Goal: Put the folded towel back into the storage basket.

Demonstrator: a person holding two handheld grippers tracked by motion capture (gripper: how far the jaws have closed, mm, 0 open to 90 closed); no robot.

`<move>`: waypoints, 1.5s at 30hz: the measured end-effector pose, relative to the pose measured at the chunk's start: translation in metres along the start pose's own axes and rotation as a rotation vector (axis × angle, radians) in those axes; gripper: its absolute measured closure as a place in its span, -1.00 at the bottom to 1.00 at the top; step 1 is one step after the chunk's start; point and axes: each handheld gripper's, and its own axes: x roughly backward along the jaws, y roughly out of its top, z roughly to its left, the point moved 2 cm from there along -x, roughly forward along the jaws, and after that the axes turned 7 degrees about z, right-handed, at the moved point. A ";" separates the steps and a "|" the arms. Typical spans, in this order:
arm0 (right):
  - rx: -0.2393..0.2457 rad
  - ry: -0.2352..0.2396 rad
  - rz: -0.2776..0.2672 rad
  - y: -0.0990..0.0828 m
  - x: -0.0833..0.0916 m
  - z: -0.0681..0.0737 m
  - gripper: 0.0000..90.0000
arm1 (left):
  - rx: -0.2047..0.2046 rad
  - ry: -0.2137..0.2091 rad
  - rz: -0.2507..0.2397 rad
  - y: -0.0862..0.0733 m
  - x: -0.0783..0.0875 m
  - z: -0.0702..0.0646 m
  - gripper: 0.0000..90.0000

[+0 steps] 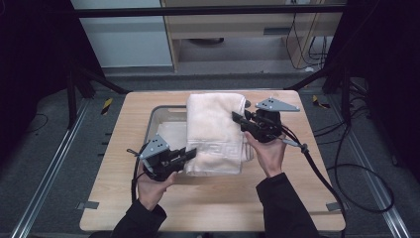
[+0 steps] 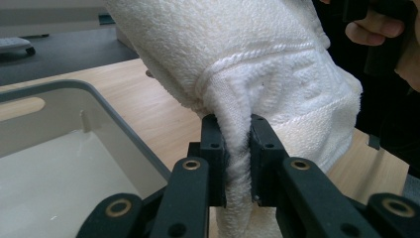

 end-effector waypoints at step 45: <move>0.063 0.044 0.009 0.049 -0.080 0.065 0.55 | 0.104 0.154 -0.046 -0.011 0.056 0.072 0.75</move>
